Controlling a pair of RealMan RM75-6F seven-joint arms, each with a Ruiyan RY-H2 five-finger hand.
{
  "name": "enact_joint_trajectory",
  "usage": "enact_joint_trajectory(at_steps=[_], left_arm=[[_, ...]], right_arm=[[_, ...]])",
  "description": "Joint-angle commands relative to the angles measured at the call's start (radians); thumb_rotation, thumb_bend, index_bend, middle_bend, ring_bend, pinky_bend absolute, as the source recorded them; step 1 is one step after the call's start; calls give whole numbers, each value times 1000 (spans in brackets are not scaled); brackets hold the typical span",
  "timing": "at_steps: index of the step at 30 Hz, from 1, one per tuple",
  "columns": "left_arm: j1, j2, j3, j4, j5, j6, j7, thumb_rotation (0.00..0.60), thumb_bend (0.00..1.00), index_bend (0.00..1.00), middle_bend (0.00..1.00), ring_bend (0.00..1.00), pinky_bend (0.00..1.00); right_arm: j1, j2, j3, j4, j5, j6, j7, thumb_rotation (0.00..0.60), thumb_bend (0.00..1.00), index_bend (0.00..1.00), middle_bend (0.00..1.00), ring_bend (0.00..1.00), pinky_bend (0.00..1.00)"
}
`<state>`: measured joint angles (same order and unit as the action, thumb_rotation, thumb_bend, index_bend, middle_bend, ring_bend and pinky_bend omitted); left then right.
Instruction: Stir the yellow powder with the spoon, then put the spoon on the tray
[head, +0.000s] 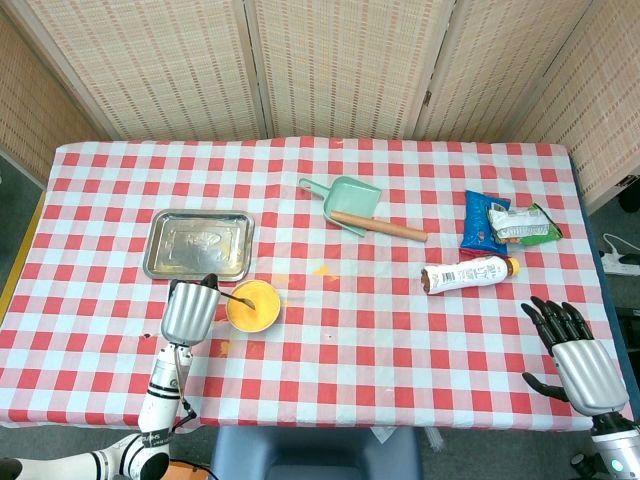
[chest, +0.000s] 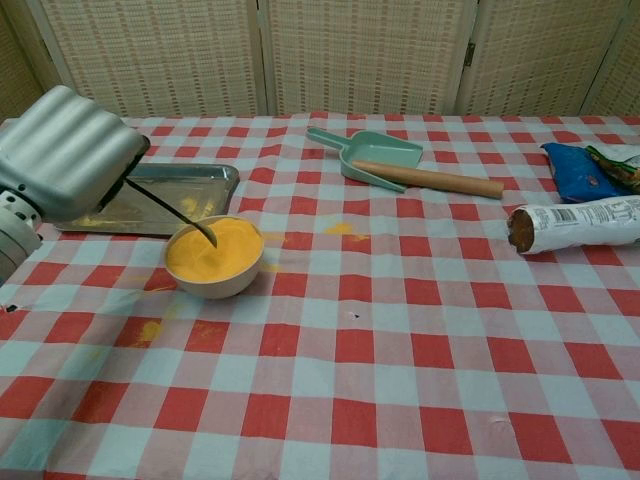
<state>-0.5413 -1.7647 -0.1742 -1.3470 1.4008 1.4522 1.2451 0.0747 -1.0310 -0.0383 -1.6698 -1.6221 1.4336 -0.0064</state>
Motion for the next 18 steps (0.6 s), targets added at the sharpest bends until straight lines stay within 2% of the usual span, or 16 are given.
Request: enact_joint_trajectory(at_steps=[1, 9, 18], left_arm=[[-26, -15, -25, 33, -22, -34, -10, 600, 857, 847, 1000, 1000, 1000], [-73, -68, -49, 135, -51, -82, -24, 600, 856, 847, 1000, 1000, 1000], [-68, -79, -24, 172, -56, -83, -40, 600, 861, 847, 1000, 1000, 1000]], right_arm=[[3, -2, 6, 1, 13, -7, -5, 600, 86, 0, 0, 0, 0], [5, 0, 12, 6, 28, -12, 3, 600, 86, 0, 0, 0, 0], [-1, 3, 11, 7, 23, -1, 9, 600, 86, 0, 0, 0, 0]])
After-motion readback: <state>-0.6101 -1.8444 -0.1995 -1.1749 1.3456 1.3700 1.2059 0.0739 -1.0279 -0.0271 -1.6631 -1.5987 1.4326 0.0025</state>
